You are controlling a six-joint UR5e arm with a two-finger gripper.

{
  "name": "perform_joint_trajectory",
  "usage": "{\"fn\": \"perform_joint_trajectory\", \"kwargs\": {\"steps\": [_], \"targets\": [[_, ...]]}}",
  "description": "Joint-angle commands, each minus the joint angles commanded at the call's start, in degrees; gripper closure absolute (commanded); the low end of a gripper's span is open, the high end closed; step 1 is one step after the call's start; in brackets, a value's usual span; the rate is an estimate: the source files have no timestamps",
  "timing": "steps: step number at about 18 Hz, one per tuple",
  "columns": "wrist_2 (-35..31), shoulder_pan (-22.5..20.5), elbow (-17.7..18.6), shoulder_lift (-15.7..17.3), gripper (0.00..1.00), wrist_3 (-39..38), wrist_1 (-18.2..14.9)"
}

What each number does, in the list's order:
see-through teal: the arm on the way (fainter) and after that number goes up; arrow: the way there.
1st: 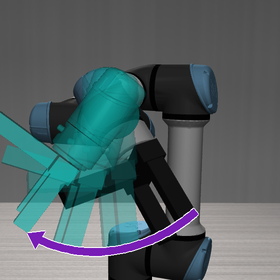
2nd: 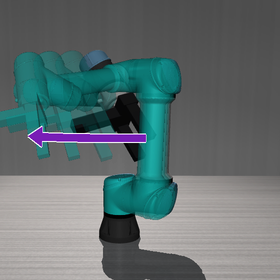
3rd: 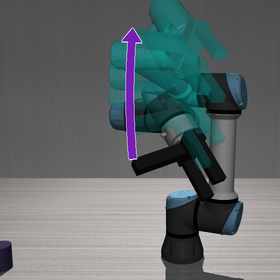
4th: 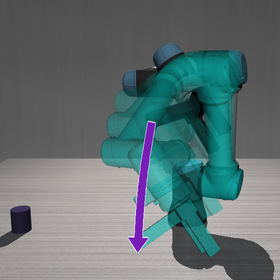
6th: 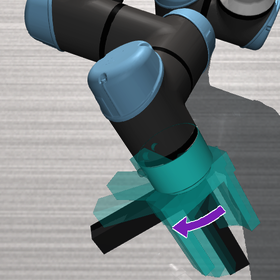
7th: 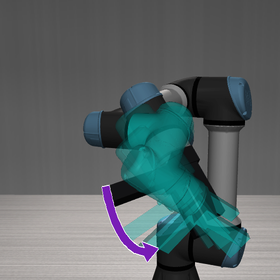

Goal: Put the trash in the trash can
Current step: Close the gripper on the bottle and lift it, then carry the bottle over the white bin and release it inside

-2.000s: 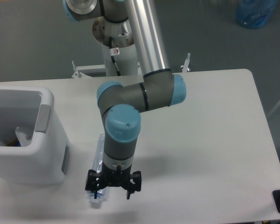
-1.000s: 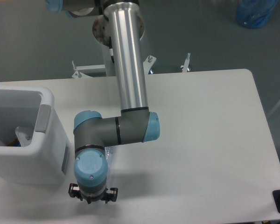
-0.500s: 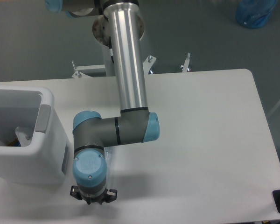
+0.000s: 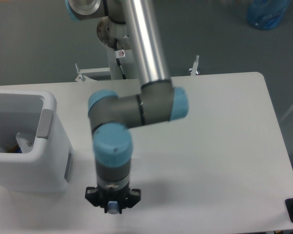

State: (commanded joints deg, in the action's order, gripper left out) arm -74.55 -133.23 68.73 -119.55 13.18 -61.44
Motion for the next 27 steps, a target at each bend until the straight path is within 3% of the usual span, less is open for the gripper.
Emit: {"fn": "perform_joint_trajectory", "kwargs": {"steps": [5, 11, 17, 27], "targets": [[8.88, -3.00, -0.88, 5.98, 1.00, -2.01, 2.45], [23.73, -3.09, -5.53, 7.66, 1.00, -8.16, 3.60], [27.17, -0.55, -5.71, 9.59, 0.98, -10.89, 6.33], [26.92, 9.91, -4.75, 9.60, 0.96, -12.04, 8.35]]}}
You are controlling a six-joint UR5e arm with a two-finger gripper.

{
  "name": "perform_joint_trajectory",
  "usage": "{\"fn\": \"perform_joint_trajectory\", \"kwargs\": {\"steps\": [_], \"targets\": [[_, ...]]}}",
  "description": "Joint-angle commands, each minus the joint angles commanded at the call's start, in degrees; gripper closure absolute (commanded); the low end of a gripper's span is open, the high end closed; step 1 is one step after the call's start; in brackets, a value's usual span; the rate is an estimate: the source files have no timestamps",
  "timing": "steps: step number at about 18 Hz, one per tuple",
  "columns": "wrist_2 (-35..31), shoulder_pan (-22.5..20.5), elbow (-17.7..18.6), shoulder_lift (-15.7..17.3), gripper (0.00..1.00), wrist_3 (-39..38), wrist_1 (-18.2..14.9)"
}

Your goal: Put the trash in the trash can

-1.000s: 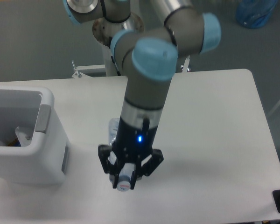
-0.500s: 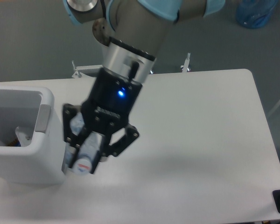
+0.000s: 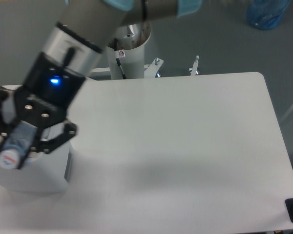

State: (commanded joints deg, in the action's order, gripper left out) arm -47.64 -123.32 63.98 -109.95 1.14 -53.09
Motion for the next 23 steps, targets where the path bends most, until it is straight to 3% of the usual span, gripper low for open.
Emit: {"fn": "perform_joint_trajectory", "kwargs": {"steps": [2, 4, 5, 6, 7, 8, 15, 19, 23], "targets": [[0.00, 0.70, 0.70, -0.17, 0.95, 0.09, 0.09], [-0.09, 1.85, 1.32, -0.26, 0.86, 0.17, 0.70], [-0.09, 2.11, 2.02, -0.26, 0.76, 0.35, 1.49], [-0.09, 2.29, 2.90, -0.18, 0.58, 0.44, 2.71], [-0.09, 2.38, 3.77, 0.00, 0.25, 0.44, 3.68], [-0.09, 2.38, 4.48, 0.09, 0.00, 0.53, 4.22], [-1.14, 1.33, 7.03, 0.97, 0.00, 1.76, 4.22], [-1.93, -6.21, 7.91, 0.88, 0.00, 2.28, 4.31], [-1.93, -14.83, 14.22, 0.97, 0.00, 11.04, 4.22]]}}
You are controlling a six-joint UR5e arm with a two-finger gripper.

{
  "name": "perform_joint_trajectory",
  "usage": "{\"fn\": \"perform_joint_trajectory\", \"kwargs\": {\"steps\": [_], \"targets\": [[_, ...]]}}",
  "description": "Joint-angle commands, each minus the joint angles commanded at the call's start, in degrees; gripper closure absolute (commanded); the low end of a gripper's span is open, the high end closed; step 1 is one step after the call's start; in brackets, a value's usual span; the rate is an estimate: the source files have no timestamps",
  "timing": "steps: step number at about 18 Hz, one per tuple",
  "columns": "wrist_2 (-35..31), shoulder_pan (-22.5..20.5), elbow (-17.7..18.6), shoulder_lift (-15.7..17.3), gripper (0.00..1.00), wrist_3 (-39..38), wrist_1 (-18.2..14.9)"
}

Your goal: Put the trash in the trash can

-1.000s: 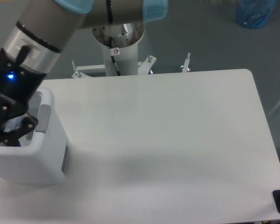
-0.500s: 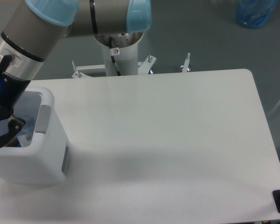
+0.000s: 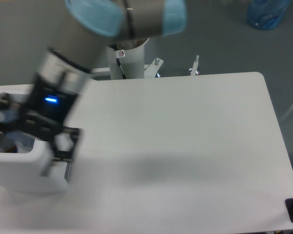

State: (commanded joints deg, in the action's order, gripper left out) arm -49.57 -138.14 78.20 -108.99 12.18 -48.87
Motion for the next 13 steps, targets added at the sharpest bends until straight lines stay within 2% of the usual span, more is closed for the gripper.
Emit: {"fn": "perform_joint_trajectory", "kwargs": {"steps": [4, 8, 10, 13], "targets": [[-0.09, -7.99, 8.09, 0.96, 0.00, 12.30, -0.09], [-0.96, -14.33, 12.14, 1.50, 0.00, 24.79, -0.18], [-5.77, -14.96, 13.46, 1.50, 0.00, 31.11, -0.18], [-19.20, -14.79, 14.61, 1.67, 0.00, 37.11, -0.26]]}}
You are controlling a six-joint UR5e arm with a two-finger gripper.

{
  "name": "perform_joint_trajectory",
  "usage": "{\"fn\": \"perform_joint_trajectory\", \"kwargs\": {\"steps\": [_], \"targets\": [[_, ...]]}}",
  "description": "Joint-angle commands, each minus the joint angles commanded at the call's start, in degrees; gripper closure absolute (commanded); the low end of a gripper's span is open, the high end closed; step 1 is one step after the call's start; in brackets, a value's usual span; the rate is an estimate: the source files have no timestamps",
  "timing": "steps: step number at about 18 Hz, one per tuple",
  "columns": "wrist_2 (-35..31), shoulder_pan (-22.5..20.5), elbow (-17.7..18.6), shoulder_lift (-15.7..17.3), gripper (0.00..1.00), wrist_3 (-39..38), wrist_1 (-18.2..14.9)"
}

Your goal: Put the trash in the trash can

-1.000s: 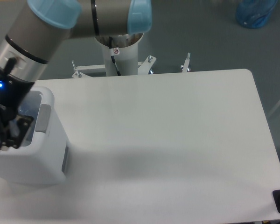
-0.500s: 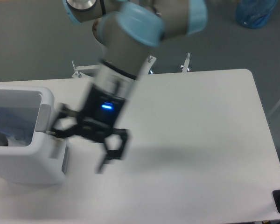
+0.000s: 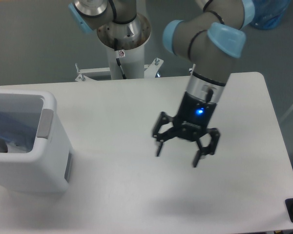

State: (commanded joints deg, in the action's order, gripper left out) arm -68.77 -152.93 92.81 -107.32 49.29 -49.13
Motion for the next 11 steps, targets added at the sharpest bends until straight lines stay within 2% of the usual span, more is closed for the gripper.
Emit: {"fn": "perform_joint_trajectory", "kwargs": {"steps": [1, 3, 5, 9, 11], "targets": [[-4.57, 0.44, 0.00, -0.09, 0.00, 1.23, 0.00], [-9.78, 1.93, -0.08, -0.17, 0.00, 1.69, -0.09], [-12.60, 2.20, 0.00, -0.17, 0.00, 2.03, -0.35], [-18.40, 3.52, 1.05, -0.09, 0.00, 12.04, -1.75], [-19.12, 3.87, 1.58, 0.00, 0.00, 12.58, -1.67]]}}
